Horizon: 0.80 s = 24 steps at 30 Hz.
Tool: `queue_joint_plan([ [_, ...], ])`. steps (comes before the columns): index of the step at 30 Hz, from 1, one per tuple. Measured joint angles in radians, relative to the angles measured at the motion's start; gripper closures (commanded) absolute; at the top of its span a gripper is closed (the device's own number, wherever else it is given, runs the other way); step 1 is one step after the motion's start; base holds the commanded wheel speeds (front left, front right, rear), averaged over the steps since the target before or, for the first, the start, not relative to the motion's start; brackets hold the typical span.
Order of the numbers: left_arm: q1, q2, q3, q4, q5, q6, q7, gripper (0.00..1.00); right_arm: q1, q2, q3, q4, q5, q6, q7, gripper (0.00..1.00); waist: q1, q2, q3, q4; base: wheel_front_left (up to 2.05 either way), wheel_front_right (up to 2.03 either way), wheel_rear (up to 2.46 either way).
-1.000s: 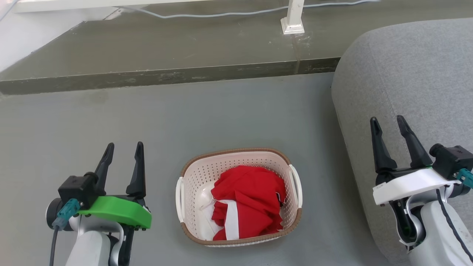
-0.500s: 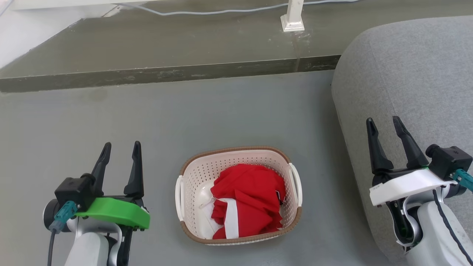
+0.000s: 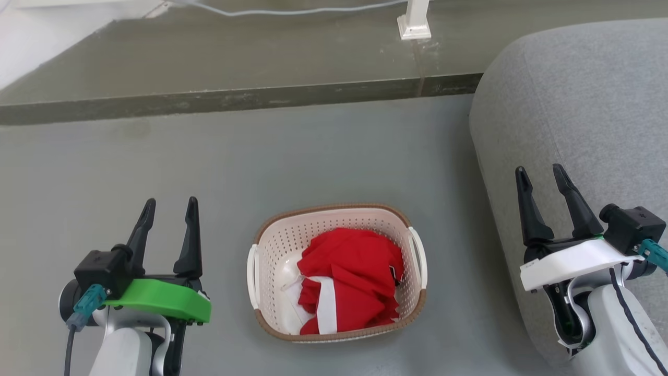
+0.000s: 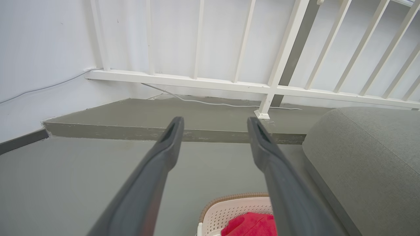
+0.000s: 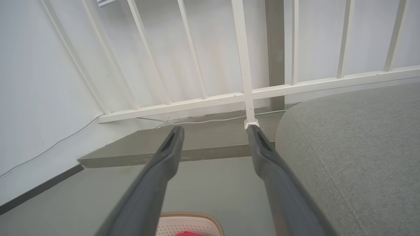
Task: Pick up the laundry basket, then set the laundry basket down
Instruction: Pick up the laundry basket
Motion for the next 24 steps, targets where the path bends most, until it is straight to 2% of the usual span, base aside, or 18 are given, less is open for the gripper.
queue_joint_plan([
  [13,-0.015,-0.002,-0.020,-0.012,0.001,-0.010,0.000,0.00,-0.005,0.005,0.025,0.002,0.015,0.000,0.000,0.00,0.0000,0.0000,0.096,0.002,0.00,0.00,0.00],
  [24,-0.147,-0.004,-0.064,0.074,0.027,-0.013,0.000,0.00,-0.097,0.006,0.038,0.078,0.029,0.000,0.000,0.00,0.0000,0.0000,0.242,-0.002,0.00,0.00,0.00],
])
